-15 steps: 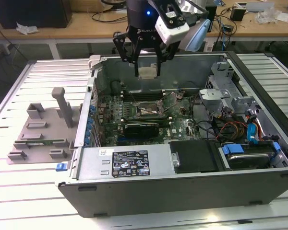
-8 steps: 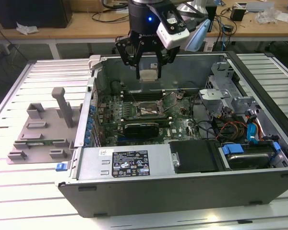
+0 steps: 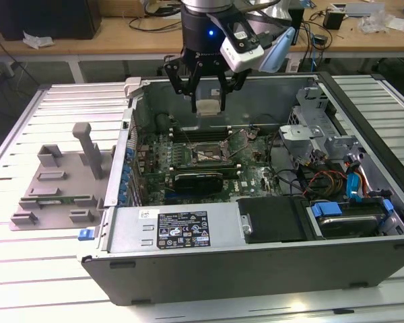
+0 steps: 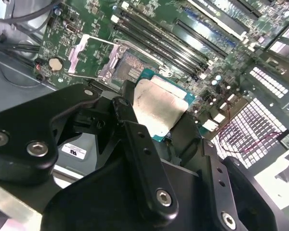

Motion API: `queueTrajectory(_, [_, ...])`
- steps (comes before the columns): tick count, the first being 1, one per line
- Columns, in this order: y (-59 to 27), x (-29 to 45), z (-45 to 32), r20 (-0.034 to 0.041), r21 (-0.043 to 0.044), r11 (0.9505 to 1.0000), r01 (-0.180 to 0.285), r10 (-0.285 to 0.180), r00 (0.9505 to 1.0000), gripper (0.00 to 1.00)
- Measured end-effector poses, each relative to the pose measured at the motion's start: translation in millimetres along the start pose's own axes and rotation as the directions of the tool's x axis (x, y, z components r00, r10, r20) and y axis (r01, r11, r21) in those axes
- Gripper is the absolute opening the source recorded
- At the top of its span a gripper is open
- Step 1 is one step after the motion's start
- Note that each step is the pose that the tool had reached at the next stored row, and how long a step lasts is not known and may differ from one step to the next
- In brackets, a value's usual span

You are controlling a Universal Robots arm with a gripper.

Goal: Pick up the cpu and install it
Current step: 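Pick up the cpu and move it towards the insertion slot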

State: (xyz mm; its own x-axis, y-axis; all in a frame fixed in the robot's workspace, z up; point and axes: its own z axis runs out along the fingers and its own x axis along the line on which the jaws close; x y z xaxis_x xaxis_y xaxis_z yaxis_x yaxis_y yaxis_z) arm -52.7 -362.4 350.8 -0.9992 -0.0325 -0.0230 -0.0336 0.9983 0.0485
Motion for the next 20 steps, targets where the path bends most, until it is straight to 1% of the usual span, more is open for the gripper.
queueTrajectory(1, [1.9, -0.2, 2.1, -0.0003, -0.0002, 1.0, 0.005, -0.005, 1.0, 0.55])
queueTrajectory(3, [3.0, -0.8, 4.8, -0.0003, -0.0012, 1.0, 0.008, -0.008, 1.0, 0.55])
queueTrajectory(6, [3.0, -6.1, 9.9, -0.0003, -0.0021, 1.0, 0.007, -0.007, 1.0, 0.55])
queueTrajectory(9, [3.8, -9.0, 14.6, -0.0003, -0.0039, 1.0, 0.008, -0.008, 1.0, 0.55])
queueTrajectory(11, [4.4, -9.8, 17.0, -0.0001, -0.0052, 1.0, 0.008, -0.008, 1.0, 0.55])
queueTrajectory(15, [8.4, -10.1, 22.7, -0.0003, -0.0081, 0.9999, 0.012, -0.012, 0.9999, 0.55])
queueTrajectory(18, [14.1, -10.1, 31.4, -0.0005, -0.0104, 0.9997, 0.02, -0.02, 0.9998, 0.55])
queueTrajectory(20, [16.4, -10.0, 35.8, -0.0006, -0.0116, 0.9996, 0.025, -0.025, 0.9997, 0.55])
